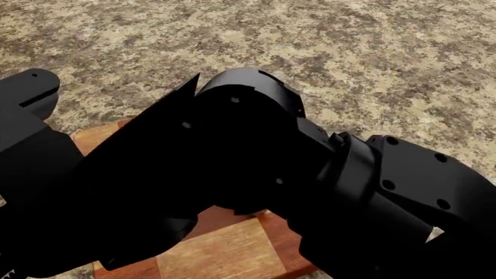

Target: Clear the non-vegetable object off the cutting board and place the vegetables onto it.

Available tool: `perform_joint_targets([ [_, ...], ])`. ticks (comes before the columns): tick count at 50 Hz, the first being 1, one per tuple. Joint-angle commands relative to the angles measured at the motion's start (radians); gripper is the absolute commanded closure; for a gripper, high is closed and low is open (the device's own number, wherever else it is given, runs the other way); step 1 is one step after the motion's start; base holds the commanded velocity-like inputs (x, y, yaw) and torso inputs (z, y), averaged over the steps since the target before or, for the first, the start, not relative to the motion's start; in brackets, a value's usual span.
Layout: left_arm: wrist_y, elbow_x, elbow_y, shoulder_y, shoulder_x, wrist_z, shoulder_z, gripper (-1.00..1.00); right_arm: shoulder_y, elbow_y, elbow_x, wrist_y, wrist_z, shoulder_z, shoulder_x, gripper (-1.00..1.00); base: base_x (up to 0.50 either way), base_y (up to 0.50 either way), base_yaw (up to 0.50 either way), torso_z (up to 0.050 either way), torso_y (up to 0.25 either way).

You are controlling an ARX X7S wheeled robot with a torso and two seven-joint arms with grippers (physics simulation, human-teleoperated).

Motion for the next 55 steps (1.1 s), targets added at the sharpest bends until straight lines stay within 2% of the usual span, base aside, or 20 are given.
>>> perform_joint_targets([
  [1, 0.005, -0.005, 0.003, 0.009, -0.008, -0.003, -0.002, -1.0, 0.0, 0.028, -0.011, 0.01, -0.034, -0.021, -0.023, -1.0, 0.0, 0.0, 0.0, 0.0, 0.0],
  [22, 0.035, -0.001, -0.001, 0.042, -0.017, 0.006, -0.005, -1.0, 0.042, 0.075, -0.114, 0.071, -0.117, -0.109, -0.081, -1.0, 0.0, 0.0, 0.0, 0.0, 0.0],
  [38, 0.053, 0.016, -0.016, 0.034, -0.026, 0.023, 0.01, -1.0, 0.058, 0.096, -0.121, 0.064, -0.203, -0.13, -0.107, -1.0, 0.0, 0.0, 0.0, 0.0, 0.0],
  [55, 0.058, 0.01, -0.008, 0.043, -0.033, 0.017, 0.009, -1.0, 0.031, 0.091, -0.11, 0.037, -0.228, -0.167, -0.097, -1.0, 0.0, 0.0, 0.0, 0.0, 0.0],
])
